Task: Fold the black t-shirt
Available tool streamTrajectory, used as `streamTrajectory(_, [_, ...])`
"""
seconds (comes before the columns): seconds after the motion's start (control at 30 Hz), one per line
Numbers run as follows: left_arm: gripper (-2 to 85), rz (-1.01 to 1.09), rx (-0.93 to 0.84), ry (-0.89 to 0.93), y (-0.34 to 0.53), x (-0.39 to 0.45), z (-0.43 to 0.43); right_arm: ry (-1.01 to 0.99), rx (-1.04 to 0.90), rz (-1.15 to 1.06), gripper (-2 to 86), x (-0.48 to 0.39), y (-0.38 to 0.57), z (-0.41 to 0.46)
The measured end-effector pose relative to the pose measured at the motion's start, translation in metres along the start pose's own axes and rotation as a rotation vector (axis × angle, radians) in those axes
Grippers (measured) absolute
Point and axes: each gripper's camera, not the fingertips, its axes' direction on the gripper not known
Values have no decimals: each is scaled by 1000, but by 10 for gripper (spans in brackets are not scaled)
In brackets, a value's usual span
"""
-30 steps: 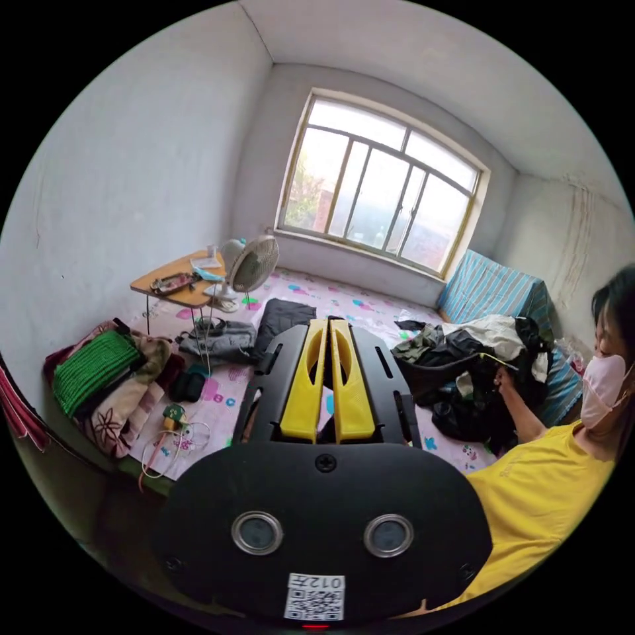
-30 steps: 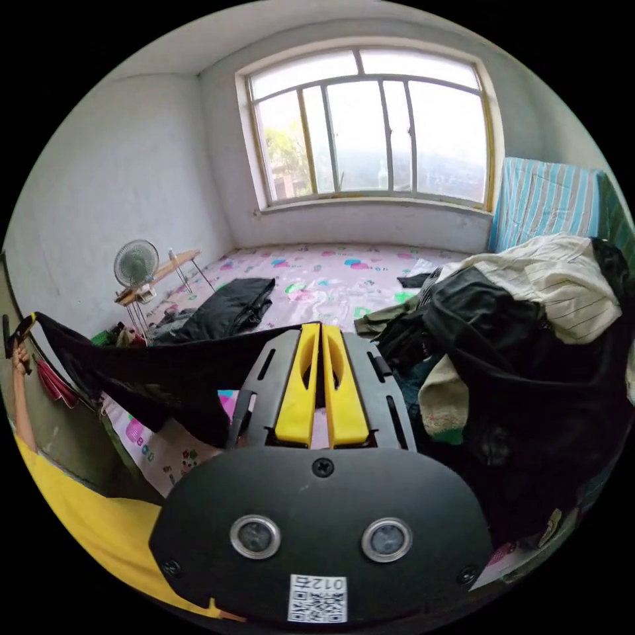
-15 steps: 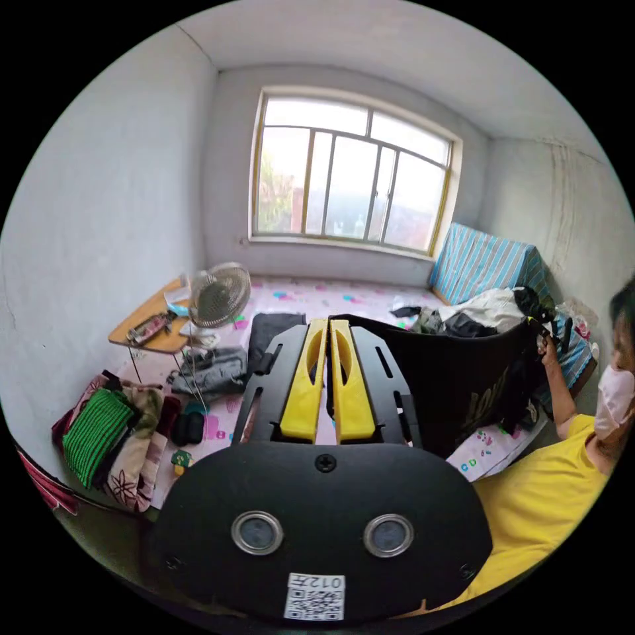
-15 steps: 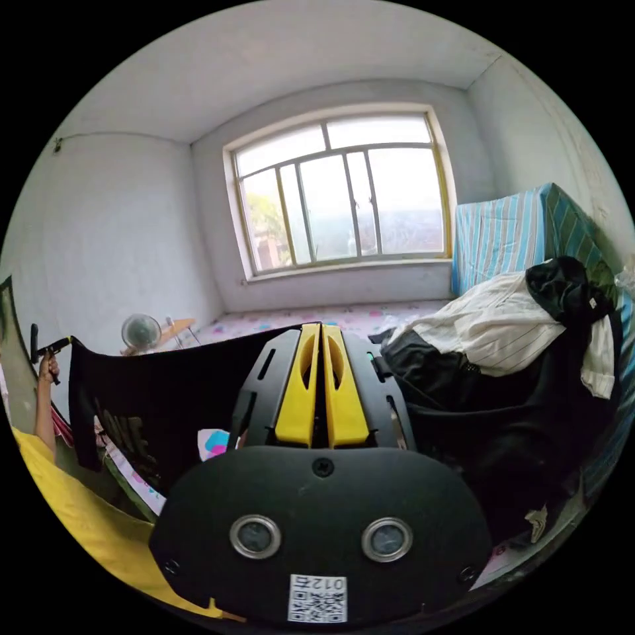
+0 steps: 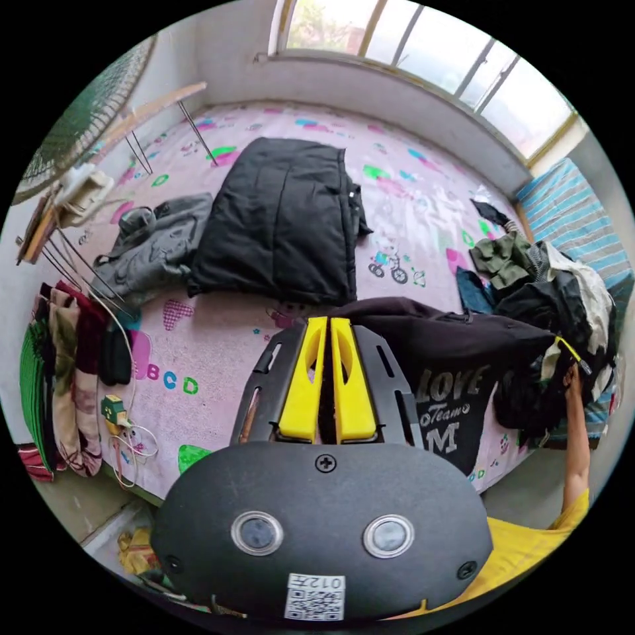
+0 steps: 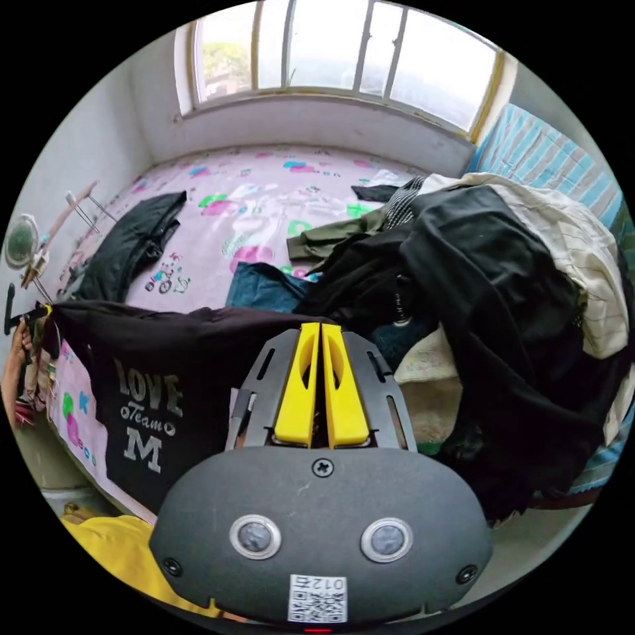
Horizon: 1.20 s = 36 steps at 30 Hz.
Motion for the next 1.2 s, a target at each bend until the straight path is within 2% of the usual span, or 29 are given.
streamTrajectory(0.1, [12, -123, -59, 52, -24, -39, 49, 73, -96, -43, 14, -4, -4, 54])
streamTrajectory(0.27, [44, -318, 58, 124, -4, -150, 58, 77, -83, 23, 26, 30, 25, 91])
streamTrajectory(0.4, [74, -188, 9, 343, 40, -197, 52, -199, -74, 108, 33, 62, 91, 102])
streamTrajectory(0.53, [96, -48, -173, 340, 134, -187, 83, -341, -232, 77, 45, 49, 175, 147])
streamTrajectory(0.63, [104, -93, -248, 388, 186, -198, 112, -403, -292, 108, 60, 47, 211, 176])
streamTrajectory(0.87, [112, -139, -298, 339, 207, -267, 133, -446, -324, 166, 70, 68, 226, 223])
streamTrajectory(1.2, [54, -52, -341, 197, 183, -340, 137, -325, -371, 83, 32, 88, 228, 277])
